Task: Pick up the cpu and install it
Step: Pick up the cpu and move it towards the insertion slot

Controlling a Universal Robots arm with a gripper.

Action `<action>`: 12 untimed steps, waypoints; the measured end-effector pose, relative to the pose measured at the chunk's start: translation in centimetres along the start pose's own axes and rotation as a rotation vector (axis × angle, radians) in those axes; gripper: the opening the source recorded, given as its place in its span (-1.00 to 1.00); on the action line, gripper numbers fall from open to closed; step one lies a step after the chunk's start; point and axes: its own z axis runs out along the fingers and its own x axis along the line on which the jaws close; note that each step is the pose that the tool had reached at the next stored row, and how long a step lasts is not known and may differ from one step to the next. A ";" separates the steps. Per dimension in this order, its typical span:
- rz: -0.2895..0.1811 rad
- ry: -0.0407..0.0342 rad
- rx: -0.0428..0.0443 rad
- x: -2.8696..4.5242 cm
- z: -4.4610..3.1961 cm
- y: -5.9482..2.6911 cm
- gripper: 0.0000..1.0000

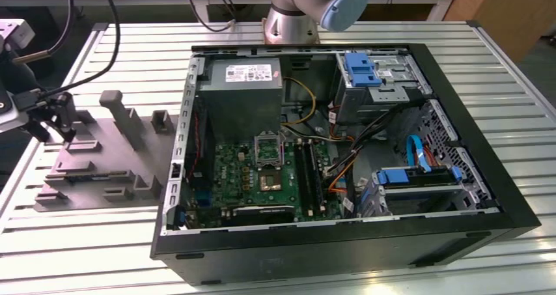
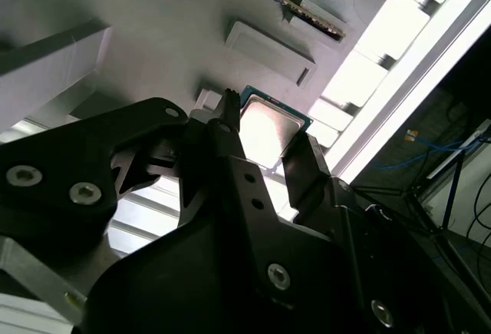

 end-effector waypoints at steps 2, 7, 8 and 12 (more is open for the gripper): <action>0.000 0.0000 0.0000 0.00 -0.12 0.00 -0.06; 0.000 -0.0001 -0.0001 0.00 -0.30 0.01 -0.06; 0.000 0.0000 0.0000 0.00 -0.33 0.01 -0.06; 0.000 0.0001 0.0000 0.00 -0.39 0.01 -0.06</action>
